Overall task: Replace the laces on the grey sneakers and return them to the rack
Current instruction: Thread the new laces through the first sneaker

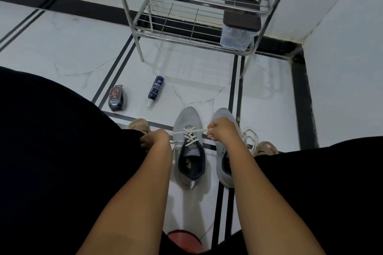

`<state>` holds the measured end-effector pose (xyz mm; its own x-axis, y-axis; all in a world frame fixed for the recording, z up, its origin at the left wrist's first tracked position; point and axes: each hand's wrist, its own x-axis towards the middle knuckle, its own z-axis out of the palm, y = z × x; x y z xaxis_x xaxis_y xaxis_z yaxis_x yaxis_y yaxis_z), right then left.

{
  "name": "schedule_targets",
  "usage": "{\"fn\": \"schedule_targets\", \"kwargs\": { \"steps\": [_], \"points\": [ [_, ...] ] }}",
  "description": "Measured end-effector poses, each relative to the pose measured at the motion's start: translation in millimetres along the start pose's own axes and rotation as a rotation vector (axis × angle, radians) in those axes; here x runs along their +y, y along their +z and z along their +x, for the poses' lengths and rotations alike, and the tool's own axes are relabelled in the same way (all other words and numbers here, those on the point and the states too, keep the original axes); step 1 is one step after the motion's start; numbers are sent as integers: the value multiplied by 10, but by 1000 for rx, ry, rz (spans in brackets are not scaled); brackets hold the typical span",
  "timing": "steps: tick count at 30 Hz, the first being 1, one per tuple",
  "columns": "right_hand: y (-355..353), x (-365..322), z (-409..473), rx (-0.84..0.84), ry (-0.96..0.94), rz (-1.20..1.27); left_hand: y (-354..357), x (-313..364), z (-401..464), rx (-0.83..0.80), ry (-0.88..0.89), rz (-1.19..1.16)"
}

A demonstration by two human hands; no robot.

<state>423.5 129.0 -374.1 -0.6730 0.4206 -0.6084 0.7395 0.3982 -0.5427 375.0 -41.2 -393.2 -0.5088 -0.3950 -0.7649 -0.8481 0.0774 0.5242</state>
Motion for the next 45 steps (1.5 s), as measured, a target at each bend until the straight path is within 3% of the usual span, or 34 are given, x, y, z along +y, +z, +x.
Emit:
{"fn": "schedule_targets", "kwargs": {
  "steps": [2, 3, 6, 8, 10, 15, 17, 20, 23, 32, 45],
  "points": [
    [41, -27, -38, 35, -75, 1, 52, 85, -69, 50, 69, 50],
    [66, -44, -63, 40, -108, 1, 112, 131, -92, 24, 194, 129],
    [117, -58, -66, 38, -187, 2, 236, 172, -173, -348, 563, 383],
    [99, -68, -64, 50, -170, 94, 266, 83, -158, -574, 653, 471],
    [72, -61, -33, 53, -143, 166, 283, 16, -149, -622, 698, 504],
    [99, -8, 40, 107, 3, 353, 318, -36, -92, -476, 710, 497],
    [134, 104, 128, 79, 71, 237, 322, -42, -42, -411, 686, 591],
    [249, 260, 39, -216, 89, -37, 355, -137, 19, -371, 697, 916],
    [427, 400, -2, -199, 38, -74, 392, -276, -3, -294, 755, 1099],
    [465, 522, 71, -241, 169, 314, 453, -352, 20, -275, 843, 1221],
    [489, 547, 140, -215, 157, 299, 490, -421, 8, -264, 820, 1044]
  ]
}}
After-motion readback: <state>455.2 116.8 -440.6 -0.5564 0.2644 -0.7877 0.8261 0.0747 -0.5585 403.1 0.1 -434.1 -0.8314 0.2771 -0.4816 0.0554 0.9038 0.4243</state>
